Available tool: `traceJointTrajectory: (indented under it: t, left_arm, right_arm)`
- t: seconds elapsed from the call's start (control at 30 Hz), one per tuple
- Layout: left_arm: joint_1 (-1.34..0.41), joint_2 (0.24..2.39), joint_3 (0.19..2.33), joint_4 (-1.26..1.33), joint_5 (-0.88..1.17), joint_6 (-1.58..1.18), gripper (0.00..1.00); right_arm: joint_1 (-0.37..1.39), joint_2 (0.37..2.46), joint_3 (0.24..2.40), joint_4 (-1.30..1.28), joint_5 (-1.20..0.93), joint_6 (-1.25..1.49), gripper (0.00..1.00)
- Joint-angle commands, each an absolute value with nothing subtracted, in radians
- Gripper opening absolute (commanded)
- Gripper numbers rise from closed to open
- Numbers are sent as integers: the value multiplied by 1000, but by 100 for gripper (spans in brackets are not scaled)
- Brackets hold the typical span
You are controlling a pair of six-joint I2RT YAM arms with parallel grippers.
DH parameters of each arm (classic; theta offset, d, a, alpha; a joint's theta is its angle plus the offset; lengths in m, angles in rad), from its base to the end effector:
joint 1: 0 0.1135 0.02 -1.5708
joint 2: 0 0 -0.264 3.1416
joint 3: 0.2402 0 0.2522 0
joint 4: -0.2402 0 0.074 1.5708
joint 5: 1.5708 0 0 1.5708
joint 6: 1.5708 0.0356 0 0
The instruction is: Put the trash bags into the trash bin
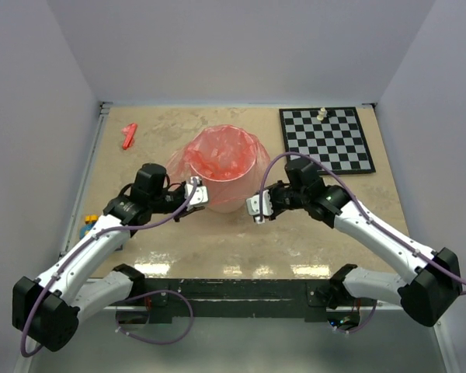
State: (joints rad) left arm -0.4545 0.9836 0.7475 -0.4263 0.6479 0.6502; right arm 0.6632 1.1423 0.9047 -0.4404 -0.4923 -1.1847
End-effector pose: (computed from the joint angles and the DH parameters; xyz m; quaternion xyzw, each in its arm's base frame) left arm 0.1763 -0.1100 0.2713 0.5659 0.6519 -0.2440 0.4419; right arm 0.1824 0.1638 0.2882 -0.7615 0.4433 0.1044 0.4612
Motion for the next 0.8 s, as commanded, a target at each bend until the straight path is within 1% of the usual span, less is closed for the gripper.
traceJointTrajectory:
  t: [0.0,0.1,0.17,0.27,0.33,0.37,0.43,0.47,0.5,0.53,0.63,0.7,0.77]
  left_arm:
    - [-454,928,833,-532,638,671,24]
    - [-453,878,893,-743,630,779,32]
    - [-451,845,957,-826,624,798,36]
    - [-449,828,1052,-856,598,744,38]
    - [-442,839,1097,-806,562,668,34]
    - [-428,853,1109,-752,534,594,29]
    - [-364,873,1114,-642,531,502,18]
    - [-321,894,1112,-599,555,473,14]
    - [-260,917,1112,-579,590,460,4]
    - [-208,946,1115,-559,619,437,0]
    - [-71,991,1100,-456,688,394,0]
    - [-51,1003,1063,-346,699,373,0]
    - [-51,1023,1033,-283,733,364,0]
  right_arm:
    - [660,1074,972,-506,-431,-1089,41]
    - [658,950,1003,-632,-422,-1066,47]
    - [658,893,1055,-691,-397,-1004,49]
    - [658,923,1214,-809,-397,-895,47]
    - [658,992,1328,-810,-437,-830,44]
    - [658,1029,1375,-784,-449,-766,42]
    - [657,1136,1472,-715,-482,-704,36]
    - [658,1203,1523,-694,-498,-672,32]
    - [660,1277,1586,-696,-529,-689,27]
    - [660,1342,1642,-716,-570,-728,20]
    - [670,1559,1814,-761,-610,-759,9]
    - [679,1697,1974,-880,-614,-836,1]
    - [699,1823,2083,-1027,-598,-926,0]
